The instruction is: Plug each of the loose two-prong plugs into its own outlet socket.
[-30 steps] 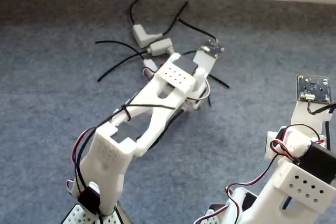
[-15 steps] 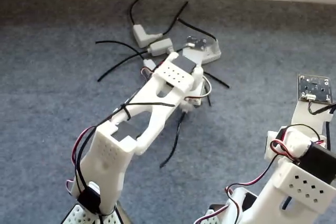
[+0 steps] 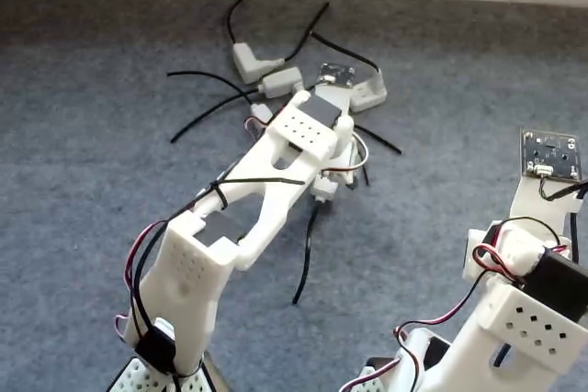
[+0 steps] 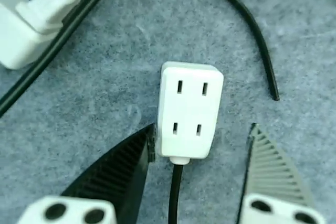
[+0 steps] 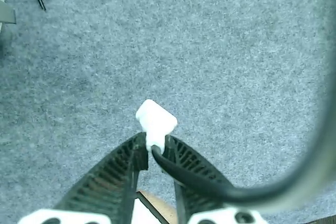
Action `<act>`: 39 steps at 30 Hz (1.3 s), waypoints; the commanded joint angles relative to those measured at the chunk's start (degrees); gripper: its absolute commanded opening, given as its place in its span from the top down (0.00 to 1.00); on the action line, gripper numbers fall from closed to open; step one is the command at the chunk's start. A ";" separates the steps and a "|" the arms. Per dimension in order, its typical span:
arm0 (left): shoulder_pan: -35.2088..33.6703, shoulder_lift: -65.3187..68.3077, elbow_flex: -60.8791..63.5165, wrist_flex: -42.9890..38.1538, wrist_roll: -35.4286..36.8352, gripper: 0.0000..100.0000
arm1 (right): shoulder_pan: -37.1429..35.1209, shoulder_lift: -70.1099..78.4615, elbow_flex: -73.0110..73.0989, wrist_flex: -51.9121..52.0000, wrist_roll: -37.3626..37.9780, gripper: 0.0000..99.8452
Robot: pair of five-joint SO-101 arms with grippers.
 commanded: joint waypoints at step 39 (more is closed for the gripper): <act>-37.49 8.75 -14.99 -11.08 -0.18 0.77 | -49.80 47.96 -22.99 -19.91 -23.91 0.99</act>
